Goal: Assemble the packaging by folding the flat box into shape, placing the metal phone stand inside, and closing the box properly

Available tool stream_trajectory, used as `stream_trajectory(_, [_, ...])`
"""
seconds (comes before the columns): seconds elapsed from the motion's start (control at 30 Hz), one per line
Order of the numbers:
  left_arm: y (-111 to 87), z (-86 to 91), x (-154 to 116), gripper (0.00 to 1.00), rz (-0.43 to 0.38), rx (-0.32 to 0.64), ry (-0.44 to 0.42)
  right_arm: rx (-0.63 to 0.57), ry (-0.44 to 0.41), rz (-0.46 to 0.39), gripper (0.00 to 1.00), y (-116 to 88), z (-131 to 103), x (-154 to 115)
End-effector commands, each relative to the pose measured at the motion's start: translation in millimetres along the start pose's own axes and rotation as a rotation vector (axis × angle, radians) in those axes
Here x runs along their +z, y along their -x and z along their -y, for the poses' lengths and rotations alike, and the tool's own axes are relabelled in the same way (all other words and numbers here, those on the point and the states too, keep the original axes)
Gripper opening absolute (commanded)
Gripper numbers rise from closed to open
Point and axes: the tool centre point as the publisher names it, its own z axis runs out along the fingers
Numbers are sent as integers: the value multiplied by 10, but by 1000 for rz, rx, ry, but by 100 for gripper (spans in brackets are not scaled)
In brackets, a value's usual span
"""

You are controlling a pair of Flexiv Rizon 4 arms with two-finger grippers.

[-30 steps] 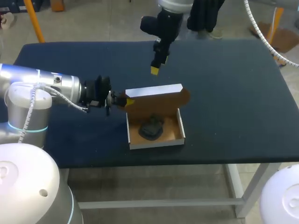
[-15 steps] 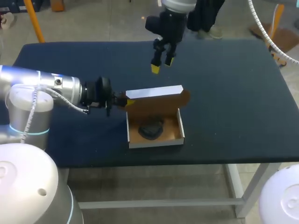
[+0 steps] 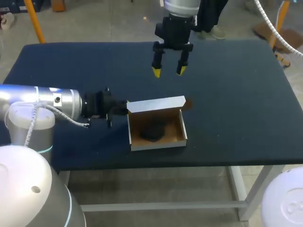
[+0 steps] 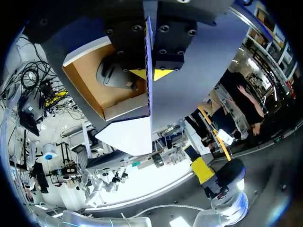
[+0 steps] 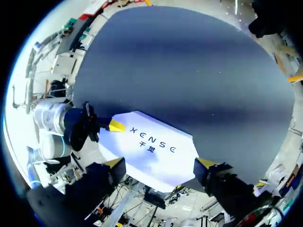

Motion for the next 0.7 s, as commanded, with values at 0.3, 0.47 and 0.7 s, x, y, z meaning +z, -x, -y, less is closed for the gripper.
stream_trajectory(0.3, [-201,4,-11,0,64,139,17,29,9,8,100,-24,35,2])
stream_trajectory(0.47, [-261,26,-1,0,66,204,16,29,9,8,100,-24,35,2])
stream_trajectory(0.7, [-268,14,10,0,77,288,23,29,9,8,100,-24,35,2])
